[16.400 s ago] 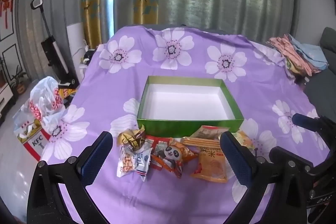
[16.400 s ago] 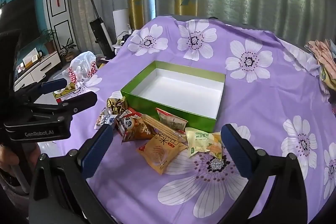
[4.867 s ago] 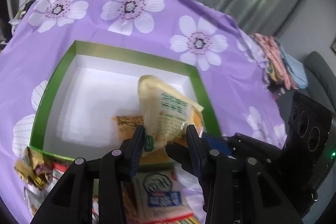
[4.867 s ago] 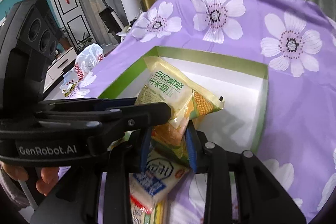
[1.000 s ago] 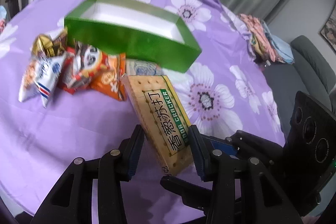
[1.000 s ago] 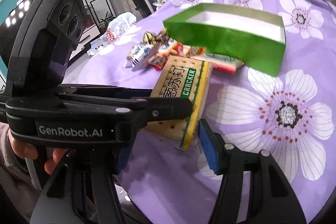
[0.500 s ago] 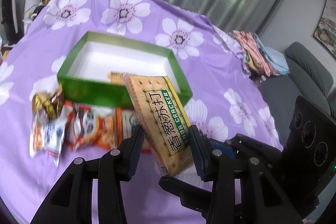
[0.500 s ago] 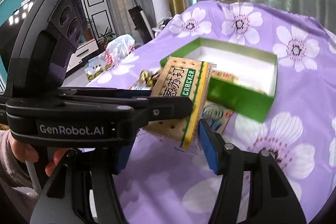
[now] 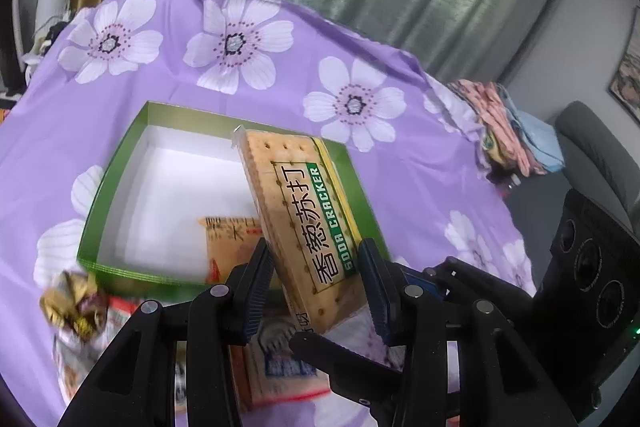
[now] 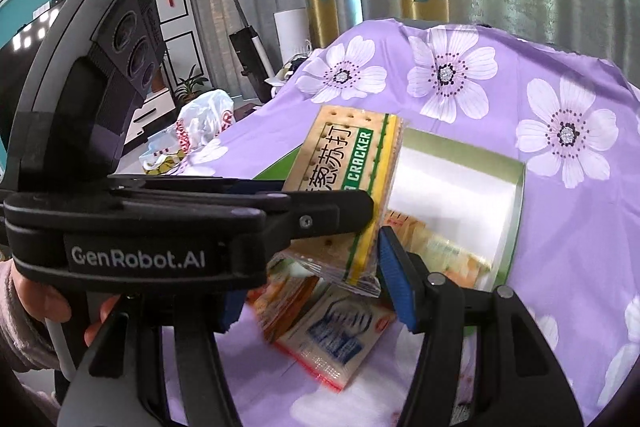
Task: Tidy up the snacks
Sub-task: 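Carry the soda cracker pack into the green box and release it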
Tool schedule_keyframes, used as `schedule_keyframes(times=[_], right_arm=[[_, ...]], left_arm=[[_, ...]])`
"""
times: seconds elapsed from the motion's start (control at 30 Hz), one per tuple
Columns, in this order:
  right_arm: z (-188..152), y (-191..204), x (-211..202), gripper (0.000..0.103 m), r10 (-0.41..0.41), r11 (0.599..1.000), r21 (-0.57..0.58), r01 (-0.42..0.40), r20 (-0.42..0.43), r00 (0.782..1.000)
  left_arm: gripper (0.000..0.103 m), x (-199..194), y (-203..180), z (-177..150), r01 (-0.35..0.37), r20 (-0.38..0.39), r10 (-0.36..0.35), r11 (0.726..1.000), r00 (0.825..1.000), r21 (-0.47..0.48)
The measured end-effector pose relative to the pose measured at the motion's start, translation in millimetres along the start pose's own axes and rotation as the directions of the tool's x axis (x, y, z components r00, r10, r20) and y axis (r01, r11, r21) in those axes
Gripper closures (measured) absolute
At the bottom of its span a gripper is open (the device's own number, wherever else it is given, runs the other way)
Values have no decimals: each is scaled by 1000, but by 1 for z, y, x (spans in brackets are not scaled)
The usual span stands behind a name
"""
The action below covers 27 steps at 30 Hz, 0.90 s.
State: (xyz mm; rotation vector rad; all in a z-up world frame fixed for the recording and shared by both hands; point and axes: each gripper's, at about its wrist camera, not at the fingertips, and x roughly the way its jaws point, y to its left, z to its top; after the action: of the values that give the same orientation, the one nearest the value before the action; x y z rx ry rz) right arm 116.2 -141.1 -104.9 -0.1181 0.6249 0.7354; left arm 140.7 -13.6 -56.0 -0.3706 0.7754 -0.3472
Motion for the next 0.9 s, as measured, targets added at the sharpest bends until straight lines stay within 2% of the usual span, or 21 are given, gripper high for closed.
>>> schedule_keyframes(times=[0.13, 0.23, 0.3, 0.33, 0.37, 0.53, 0.77, 0.87, 0.9], right_arm=[[7, -18, 20, 40, -4, 999, 36, 5, -19, 1000], [10, -30, 34, 38, -32, 997, 73, 34, -27, 999], [9, -39, 38, 35, -44, 992, 113, 47, -29, 999], [7, -45, 37, 35, -55, 989, 137, 58, -29, 998], [5, -47, 36, 35, -52, 987, 152, 56, -27, 998], [-8, -52, 15, 32, -79, 981, 177, 81, -22, 997], [-27, -44, -19, 28, -99, 975, 200, 98, -5, 995], [-38, -35, -28, 27, -104, 975, 198, 104, -10, 994], [-41, -32, -30, 27, -106, 975, 196, 107, -14, 994]], left_arm=[[59, 24, 10, 17, -9, -35, 9, 1000, 999, -10], [56, 37, 12, 24, -50, -45, 51, 999, 998, 9], [39, 41, 18, 28, -92, -50, 92, 996, 994, 5], [27, 40, 22, 29, -110, -46, 110, 994, 993, -5], [24, 37, 28, 28, -117, -37, 116, 993, 993, -17], [24, 15, 50, 21, -146, -26, 144, 987, 989, -74], [24, -11, 49, 2, -190, -42, 187, 978, 981, -81], [24, -17, 44, -13, -166, -59, 161, 982, 985, -88], [24, -19, 42, -21, -137, -63, 132, 986, 989, -90]])
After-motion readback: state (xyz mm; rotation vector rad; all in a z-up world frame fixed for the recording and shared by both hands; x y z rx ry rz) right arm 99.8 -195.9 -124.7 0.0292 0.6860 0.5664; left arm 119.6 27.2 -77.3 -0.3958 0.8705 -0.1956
